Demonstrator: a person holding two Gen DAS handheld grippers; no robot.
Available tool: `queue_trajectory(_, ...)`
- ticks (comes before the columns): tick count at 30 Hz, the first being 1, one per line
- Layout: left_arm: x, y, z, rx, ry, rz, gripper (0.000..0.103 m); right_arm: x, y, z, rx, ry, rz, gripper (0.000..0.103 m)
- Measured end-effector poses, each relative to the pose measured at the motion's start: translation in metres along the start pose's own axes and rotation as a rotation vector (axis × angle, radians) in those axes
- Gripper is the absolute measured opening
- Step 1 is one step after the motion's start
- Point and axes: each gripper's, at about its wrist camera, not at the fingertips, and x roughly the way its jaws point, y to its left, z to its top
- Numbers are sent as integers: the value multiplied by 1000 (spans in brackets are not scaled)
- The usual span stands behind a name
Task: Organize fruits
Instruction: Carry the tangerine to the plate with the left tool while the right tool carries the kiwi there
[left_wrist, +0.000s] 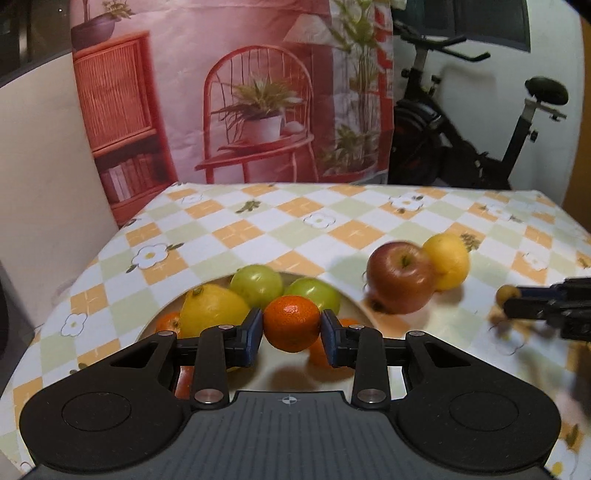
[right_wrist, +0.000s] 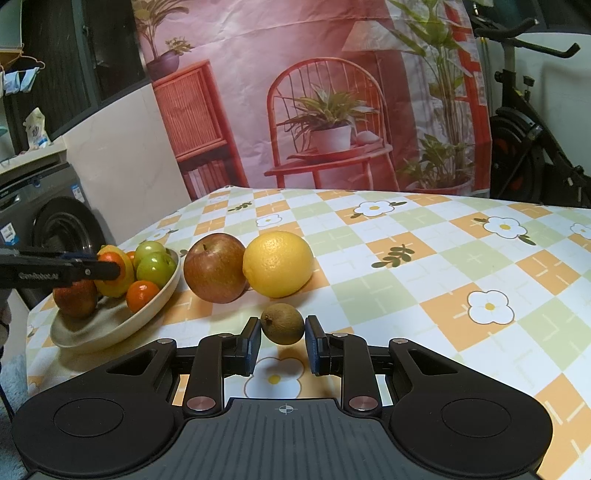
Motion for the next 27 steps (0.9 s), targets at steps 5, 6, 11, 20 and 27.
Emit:
queue_trajectory(5,7,2,-4,4,24,8,36,0,0,0,0,0,0,24)
queue_trajectory(6,8,4,-4,1,26,11,36,0,0,0,-1,0,0,24)
queue_trajectory(11,11,7,-4,-9,27,-1,37,0,1,0,-2,3,-2,24)
queue_trajectory(20,12,16,-3,-77,43,-48,38,7,6,5,-27,34,-13,24)
queue_trajectory(27,12,24,-4,-102,49,-92,38,26,53,17,-120,60,85,23)
